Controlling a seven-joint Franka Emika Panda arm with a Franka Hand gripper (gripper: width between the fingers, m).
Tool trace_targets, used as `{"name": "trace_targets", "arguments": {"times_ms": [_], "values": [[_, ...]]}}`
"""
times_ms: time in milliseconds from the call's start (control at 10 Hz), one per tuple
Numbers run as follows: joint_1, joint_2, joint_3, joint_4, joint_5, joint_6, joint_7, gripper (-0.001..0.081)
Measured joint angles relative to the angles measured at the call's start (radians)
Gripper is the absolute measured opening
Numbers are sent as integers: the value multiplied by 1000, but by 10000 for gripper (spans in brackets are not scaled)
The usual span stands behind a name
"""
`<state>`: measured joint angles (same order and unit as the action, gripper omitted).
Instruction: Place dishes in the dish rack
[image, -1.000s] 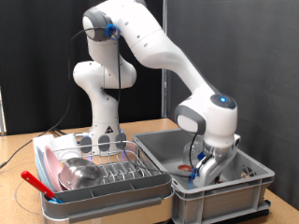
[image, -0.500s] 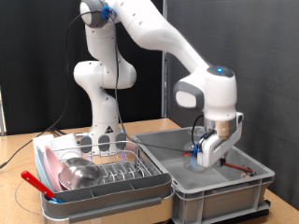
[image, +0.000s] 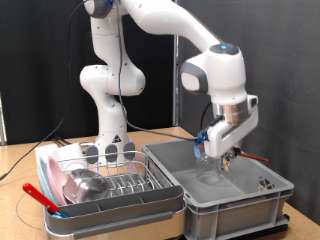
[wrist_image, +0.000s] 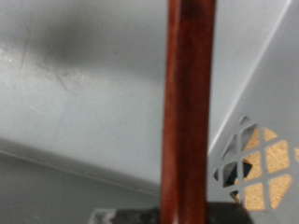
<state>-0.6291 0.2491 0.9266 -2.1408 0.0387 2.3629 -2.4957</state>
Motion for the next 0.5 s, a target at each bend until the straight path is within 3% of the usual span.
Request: {"name": "trace_targets", "arguments": {"times_ms": [100, 200, 300, 500], "values": [[-29, -33, 20, 5, 50, -49, -25, 83], [-28, -29, 20, 3, 44, -49, -25, 83], [-27, -14, 19, 14, 61, -117, -23, 83], [-38, 61, 7, 93, 133, -328, -25, 83]]}}
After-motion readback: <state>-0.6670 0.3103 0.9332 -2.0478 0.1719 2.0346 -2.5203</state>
